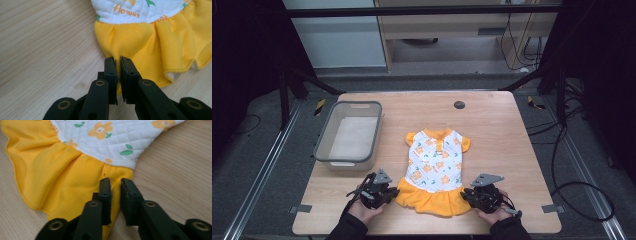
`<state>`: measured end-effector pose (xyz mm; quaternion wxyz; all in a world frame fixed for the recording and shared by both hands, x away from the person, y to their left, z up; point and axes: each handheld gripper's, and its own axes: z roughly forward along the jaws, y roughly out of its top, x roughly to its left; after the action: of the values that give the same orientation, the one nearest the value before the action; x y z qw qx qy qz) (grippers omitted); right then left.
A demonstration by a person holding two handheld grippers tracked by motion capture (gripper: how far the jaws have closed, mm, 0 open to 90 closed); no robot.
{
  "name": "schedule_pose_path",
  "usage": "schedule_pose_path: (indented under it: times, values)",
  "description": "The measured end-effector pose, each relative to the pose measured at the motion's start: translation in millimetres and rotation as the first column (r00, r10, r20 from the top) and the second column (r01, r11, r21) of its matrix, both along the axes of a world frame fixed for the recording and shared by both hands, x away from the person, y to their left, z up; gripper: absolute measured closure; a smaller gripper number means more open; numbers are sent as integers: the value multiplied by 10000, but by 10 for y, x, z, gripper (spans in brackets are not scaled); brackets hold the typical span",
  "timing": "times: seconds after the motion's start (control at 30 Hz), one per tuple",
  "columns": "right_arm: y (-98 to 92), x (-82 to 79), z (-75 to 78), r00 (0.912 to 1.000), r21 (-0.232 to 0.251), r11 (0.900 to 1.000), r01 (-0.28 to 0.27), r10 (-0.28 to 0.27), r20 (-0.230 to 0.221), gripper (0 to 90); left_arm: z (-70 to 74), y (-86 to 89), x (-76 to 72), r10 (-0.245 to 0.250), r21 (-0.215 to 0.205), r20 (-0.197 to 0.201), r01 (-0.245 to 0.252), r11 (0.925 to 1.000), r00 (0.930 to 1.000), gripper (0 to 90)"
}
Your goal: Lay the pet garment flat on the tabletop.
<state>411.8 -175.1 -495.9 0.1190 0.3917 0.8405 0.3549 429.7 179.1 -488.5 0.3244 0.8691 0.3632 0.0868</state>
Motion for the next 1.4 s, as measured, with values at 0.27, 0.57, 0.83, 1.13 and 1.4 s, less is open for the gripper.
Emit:
schedule_pose_path:
  times: [0.27,0.57,0.83,1.13,1.4]
  values:
    - [-56,21,38,9993,-270,9992,280,-274,235,862,11,-54,-137,-311,-53,-172,310,9995,9994,844]
    - [-132,6,103,9982,-25,9990,451,-449,407,800,76,-41,-223,-307,-187,715,321,9993,9970,735]
    - [-195,125,263,9879,1106,9920,604,-752,1355,846,324,30,-36,265,-1048,1943,-61,9945,9806,754]
    - [-140,419,251,9861,1783,9812,743,-989,1332,900,418,-55,292,789,-1351,2052,-516,9895,9755,891]
    - [50,674,170,9897,1750,9831,540,-760,1211,900,289,-368,530,267,-1094,2032,-44,9940,9788,882]
